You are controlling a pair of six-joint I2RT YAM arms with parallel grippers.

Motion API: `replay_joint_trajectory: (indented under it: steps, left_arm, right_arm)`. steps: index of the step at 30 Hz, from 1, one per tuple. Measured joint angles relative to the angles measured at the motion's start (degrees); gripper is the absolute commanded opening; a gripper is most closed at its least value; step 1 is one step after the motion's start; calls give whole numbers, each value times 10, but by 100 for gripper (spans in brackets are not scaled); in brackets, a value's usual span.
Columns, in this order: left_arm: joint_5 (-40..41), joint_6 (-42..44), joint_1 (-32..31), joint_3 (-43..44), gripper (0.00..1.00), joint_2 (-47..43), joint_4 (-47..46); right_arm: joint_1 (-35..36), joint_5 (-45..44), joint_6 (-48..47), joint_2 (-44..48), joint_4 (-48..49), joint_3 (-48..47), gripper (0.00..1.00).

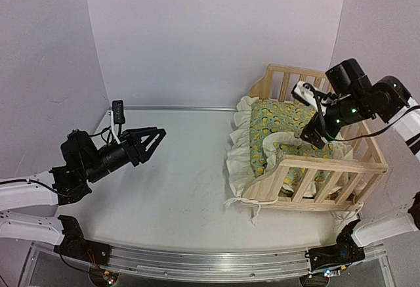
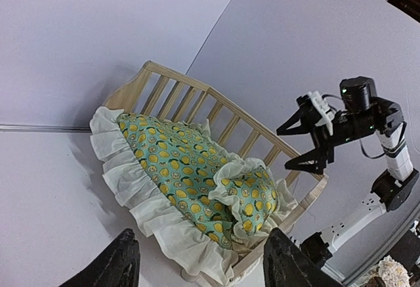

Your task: Set up the pet bed

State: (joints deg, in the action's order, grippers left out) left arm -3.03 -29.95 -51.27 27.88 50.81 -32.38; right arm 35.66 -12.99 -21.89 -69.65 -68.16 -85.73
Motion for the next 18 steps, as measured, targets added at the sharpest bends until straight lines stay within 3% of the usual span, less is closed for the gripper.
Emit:
replay_joint_trajectory:
  steps: [3, 6, 12, 18]
  left_arm:
    - [13, 5, 6, 18, 87, -2, 43]
    - [68, 18, 32, 75, 95, -11, 158]
    - [215, 93, 102, 263, 99, -13, 394]
    - [285, 183, 103, 410, 99, -47, 481]
  right_arm:
    - [1, -52, 100, 5, 14, -42, 98]
    - [0, -85, 212, 35, 78, -47, 98]
    - [0, -80, 327, 198, 238, 34, 98]
    - [0, -95, 337, 287, 323, 25, 98]
